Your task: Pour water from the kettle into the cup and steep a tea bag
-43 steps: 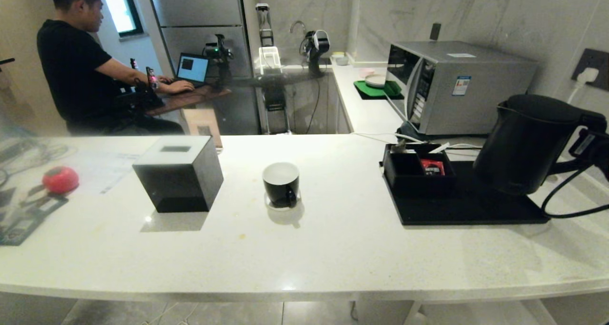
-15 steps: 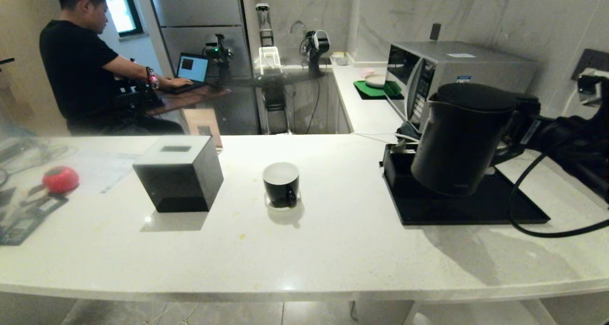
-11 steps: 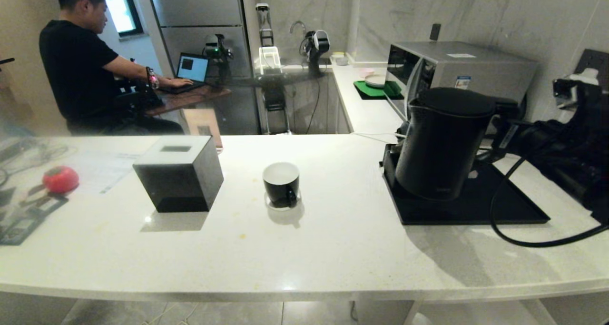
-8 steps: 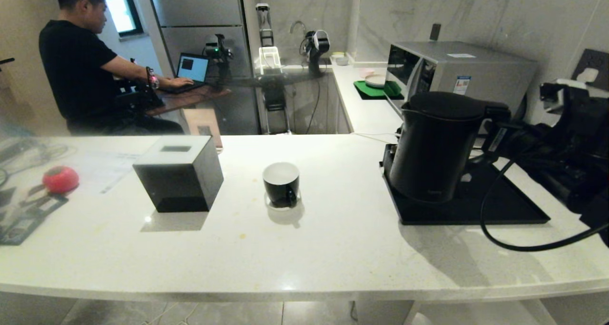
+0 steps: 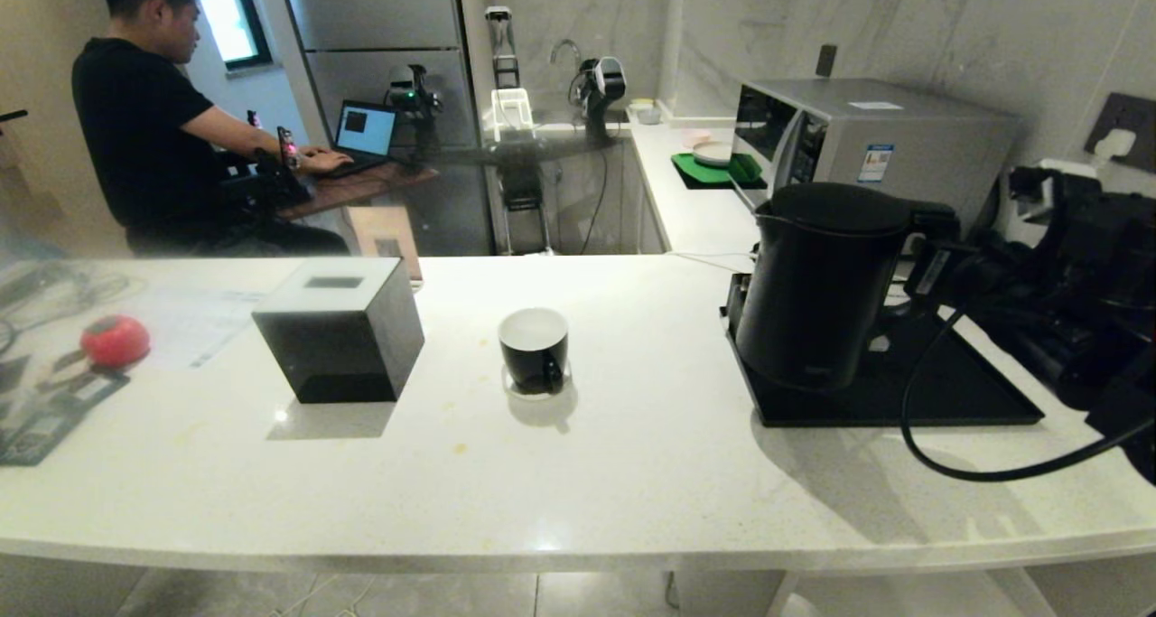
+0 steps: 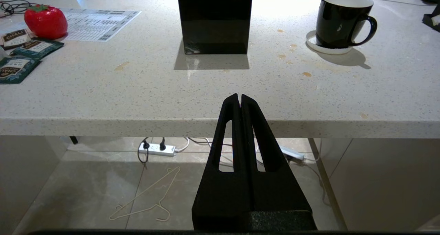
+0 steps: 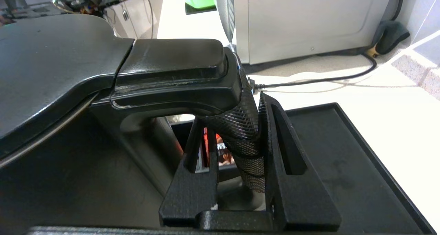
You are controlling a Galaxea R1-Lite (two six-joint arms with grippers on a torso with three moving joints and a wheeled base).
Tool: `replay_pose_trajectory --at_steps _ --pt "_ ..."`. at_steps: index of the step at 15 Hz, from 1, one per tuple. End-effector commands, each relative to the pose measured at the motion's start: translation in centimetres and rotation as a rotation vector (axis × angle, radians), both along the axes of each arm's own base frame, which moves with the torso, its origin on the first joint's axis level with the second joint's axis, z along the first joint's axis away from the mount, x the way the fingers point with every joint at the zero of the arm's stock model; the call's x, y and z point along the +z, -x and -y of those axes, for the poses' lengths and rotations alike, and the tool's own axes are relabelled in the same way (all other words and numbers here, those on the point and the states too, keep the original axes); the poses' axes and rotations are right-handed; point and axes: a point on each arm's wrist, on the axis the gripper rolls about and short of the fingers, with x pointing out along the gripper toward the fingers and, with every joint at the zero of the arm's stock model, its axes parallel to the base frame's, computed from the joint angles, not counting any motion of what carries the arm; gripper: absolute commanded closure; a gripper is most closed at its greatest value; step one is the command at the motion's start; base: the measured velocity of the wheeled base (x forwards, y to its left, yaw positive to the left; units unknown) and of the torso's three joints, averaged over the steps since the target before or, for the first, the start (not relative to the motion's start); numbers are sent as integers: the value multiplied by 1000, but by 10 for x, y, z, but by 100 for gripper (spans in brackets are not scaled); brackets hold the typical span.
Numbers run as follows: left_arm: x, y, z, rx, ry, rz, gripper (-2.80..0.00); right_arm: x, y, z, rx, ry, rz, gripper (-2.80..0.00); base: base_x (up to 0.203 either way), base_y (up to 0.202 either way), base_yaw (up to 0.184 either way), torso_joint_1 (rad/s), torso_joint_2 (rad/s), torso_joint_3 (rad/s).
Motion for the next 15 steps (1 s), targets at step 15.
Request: replay_pose_trajectory --at_steps 15 --pt "0 0 0 2 0 0 0 -6 0 0 0 2 -16 0 0 0 0 0 0 0"
